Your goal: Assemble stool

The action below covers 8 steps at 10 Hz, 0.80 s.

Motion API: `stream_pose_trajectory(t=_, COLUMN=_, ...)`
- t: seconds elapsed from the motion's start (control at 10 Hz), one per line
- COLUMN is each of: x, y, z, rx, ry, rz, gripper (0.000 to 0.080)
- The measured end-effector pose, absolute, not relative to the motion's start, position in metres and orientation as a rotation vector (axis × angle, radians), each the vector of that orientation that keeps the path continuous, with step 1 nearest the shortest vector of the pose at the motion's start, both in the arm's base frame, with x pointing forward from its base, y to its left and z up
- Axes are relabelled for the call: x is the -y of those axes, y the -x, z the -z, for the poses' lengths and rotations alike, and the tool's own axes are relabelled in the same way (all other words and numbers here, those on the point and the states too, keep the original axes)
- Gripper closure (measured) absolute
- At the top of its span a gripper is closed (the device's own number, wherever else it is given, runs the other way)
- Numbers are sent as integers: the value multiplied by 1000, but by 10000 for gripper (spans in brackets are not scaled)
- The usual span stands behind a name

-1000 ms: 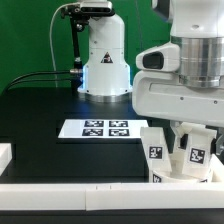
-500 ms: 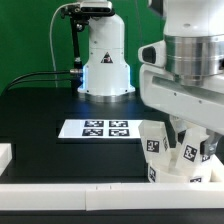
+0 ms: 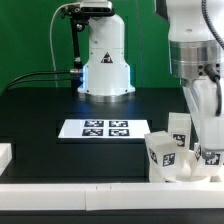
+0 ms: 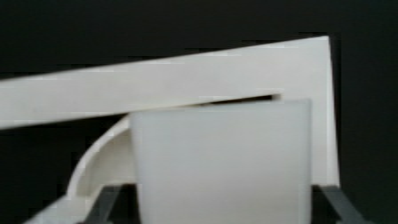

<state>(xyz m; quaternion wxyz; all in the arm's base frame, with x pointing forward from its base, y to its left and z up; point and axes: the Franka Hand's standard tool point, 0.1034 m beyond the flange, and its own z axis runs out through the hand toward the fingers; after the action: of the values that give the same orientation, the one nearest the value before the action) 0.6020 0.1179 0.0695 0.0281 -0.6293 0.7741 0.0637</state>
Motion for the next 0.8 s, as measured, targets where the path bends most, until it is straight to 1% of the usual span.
stream_pose_trajectory(t=0.1, x=-123, y=-599, z=-69, rx=-2370, ry=2014, rz=-169, gripper=463)
stream_pose_trajectory(t=0.4, x=-124, y=-600, z=-70, rx=-2553, ry=1776, rz=-178, gripper=463)
stream_pose_trajectory(t=0.6, x=-128, y=-601, z=-67, rx=-2528, ry=1676, rz=-121, gripper=463)
stream_pose_trajectory(t=0.8, x=-128, y=-600, z=-67, rx=-2493, ry=1750, rz=-131, gripper=462)
